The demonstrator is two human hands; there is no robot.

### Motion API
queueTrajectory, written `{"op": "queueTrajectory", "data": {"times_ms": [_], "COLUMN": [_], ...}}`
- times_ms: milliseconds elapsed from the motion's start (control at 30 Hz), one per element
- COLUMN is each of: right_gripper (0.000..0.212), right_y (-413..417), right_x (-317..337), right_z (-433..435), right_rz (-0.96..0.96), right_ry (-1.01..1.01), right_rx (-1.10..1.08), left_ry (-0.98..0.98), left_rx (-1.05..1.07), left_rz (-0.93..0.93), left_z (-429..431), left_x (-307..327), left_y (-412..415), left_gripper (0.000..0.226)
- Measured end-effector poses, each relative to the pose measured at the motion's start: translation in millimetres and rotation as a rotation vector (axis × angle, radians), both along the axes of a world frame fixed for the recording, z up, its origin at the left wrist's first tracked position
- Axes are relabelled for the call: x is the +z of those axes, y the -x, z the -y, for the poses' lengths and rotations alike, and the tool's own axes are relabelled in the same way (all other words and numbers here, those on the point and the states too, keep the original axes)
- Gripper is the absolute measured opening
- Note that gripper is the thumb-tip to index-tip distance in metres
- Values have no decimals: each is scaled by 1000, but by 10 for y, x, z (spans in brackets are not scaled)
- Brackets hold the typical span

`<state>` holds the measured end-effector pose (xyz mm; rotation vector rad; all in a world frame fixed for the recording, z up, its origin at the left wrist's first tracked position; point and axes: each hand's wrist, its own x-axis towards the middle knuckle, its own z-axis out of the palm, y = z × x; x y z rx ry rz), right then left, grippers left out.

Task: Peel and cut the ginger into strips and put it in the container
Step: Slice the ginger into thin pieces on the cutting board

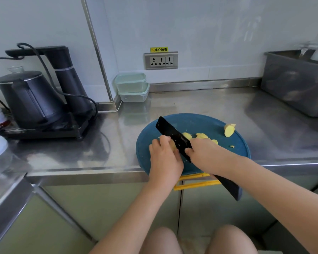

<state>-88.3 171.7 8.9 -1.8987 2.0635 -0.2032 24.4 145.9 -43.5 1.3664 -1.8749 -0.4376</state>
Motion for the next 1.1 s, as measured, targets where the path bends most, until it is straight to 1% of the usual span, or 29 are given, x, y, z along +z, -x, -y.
{"op": "queueTrajectory", "data": {"times_ms": [100,200,400,467,533,600,700,867,1033,1100], "right_gripper": [18,21,22,25,27,25,25,38,33,31], "right_y": [-56,-150,-225,-206,-191,-164,-64,48,14,-7], "right_x": [36,94,171,160,128,92,63,21,2,26], "right_z": [62,208,487,461,415,363,192,-95,18,46], "right_rz": [-2,-38,87,123,95,86,83,86,77,82], "right_ry": [-2,-13,-100,-100,-68,-17,-16,-19,-3,-46], "right_rx": [-7,-25,-49,-35,-7,-19,-25,2,-56,-67], "left_ry": [-1,-13,4,10,10,-12,-23,-13,-8,6], "left_rx": [-3,0,6,14,22,27,25,6,-12,-14], "left_rz": [-4,-36,-67,-63,-55,-49,-21,-7,-4,-2], "left_z": [-3,2,12,4,-7,-14,-15,-24,-20,-13], "left_x": [-3,-6,-21,-11,-4,5,11,14,12,2], "left_y": [-2,-2,1,1,5,8,5,0,-7,-3], "left_gripper": [26,23,20,25,28,30,33,35,34,34]}}
